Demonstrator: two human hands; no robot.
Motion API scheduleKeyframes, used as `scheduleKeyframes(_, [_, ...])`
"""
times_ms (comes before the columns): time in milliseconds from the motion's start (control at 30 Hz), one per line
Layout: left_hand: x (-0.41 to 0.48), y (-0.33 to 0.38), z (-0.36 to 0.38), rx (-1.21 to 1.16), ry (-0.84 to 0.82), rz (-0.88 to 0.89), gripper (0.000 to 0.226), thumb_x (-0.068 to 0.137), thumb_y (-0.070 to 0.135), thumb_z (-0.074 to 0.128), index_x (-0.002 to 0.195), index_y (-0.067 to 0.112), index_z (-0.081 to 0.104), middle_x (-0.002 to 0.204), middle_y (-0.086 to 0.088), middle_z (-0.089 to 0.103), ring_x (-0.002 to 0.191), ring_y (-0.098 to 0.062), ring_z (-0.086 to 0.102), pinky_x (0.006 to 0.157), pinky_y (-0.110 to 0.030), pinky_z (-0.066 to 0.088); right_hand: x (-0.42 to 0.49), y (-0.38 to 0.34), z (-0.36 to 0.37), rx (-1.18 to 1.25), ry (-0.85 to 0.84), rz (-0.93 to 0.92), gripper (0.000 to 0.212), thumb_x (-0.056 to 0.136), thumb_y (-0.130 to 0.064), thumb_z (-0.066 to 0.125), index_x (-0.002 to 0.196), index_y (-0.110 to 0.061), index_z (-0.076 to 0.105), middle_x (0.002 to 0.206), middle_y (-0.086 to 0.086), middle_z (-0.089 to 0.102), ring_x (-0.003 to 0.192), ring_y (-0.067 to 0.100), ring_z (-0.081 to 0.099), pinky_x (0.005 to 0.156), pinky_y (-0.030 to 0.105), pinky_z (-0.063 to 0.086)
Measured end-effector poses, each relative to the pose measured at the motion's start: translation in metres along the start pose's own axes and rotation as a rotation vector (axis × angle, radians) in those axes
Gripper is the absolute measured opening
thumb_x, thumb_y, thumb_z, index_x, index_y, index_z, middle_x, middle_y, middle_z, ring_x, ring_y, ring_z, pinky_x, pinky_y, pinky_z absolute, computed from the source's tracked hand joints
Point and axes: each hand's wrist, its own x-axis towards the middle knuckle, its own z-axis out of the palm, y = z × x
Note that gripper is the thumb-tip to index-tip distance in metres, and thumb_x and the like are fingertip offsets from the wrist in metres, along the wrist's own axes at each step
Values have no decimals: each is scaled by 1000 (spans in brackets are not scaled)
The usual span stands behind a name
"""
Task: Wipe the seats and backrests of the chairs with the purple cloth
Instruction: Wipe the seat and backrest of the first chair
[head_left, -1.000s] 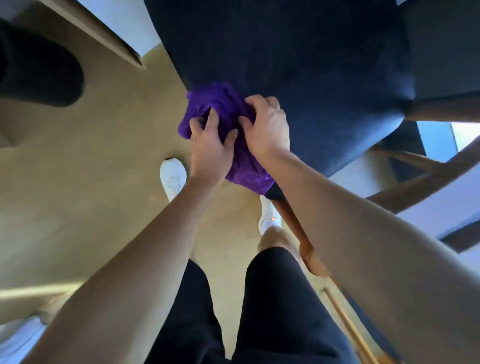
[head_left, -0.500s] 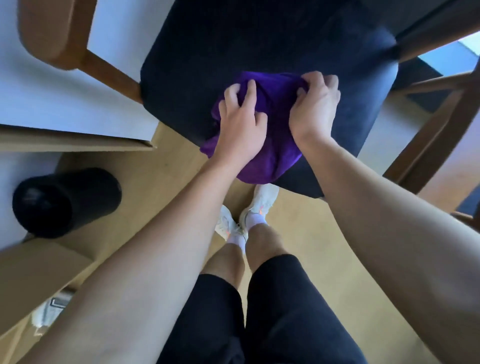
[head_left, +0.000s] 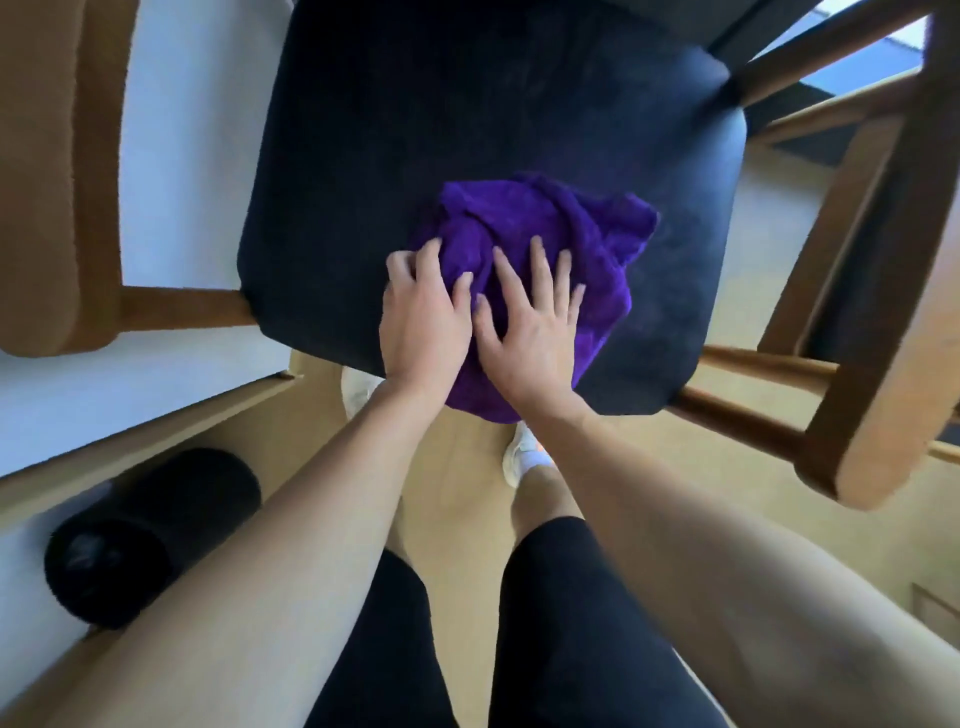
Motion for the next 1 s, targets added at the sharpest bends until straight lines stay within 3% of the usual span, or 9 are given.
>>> scheduleKeyframes(67, [14,-3,-4,-2,-30,34,38,98,29,59,133,16,50,129,-8,49,100,-28,62,74,-28,43,1,-3,11,-60,39,22,58,96,-50,35,152,-33,37,165,3,17,153,31,2,122,52,2])
scheduleKeyframes(267, [32,15,-1,-49,-135,155,25,96,25,62,118,15,55,116,-4,52,82,-11,50,71,-13,28,14,13,15,-164,139,84,52,101,-39,33,152,-28,38,163,2,24,152,30,13,123,50,8])
scheduleKeyframes(367, [31,39,10,-61,-215,192,24,97,23,60,118,14,53,117,-4,51,88,-18,56,71,-17,30,26,47,0,-194,122,17,51,103,-34,35,153,-25,34,163,2,23,152,28,14,124,47,8])
scheduleKeyframes(433, [27,60,19,-79,-294,257,24,98,20,59,119,13,52,117,-4,51,95,-22,57,78,-25,40,34,71,-13,-226,120,48,53,104,-32,34,156,-24,27,164,2,18,153,28,9,124,47,5])
scheduleKeyframes(600, [30,105,40,-102,-354,378,22,96,5,57,116,13,57,108,-5,52,92,-21,56,87,-37,46,49,115,-55,-228,119,304,57,106,-23,29,159,-24,8,167,1,0,152,37,-5,123,50,3])
scheduleKeyframes(700, [40,108,45,-69,-282,373,21,96,7,54,115,14,57,107,-5,55,88,-18,54,84,-30,45,50,92,-59,-99,192,441,58,103,-20,34,158,-20,17,167,6,3,150,42,-2,121,55,7])
scheduleKeyframes(800, [51,90,44,7,-207,365,29,99,15,50,126,16,58,117,-8,58,105,-26,56,94,-36,45,31,43,-41,126,253,463,60,99,-43,41,155,-31,27,166,4,11,149,45,-1,116,67,12])
scheduleKeyframes(900, [57,68,43,122,-181,470,38,100,17,50,137,18,56,123,-6,55,112,-26,50,98,-40,45,21,27,-18,-3,216,438,69,92,-67,37,155,-44,19,166,-3,13,150,44,-7,112,73,12])
scheduleKeyframes(1000, [59,58,45,162,-183,622,41,100,15,51,141,13,53,124,-10,53,112,-28,51,97,-43,46,38,45,-16,-79,274,460,72,88,-74,38,153,-45,24,163,0,23,149,45,2,111,73,12])
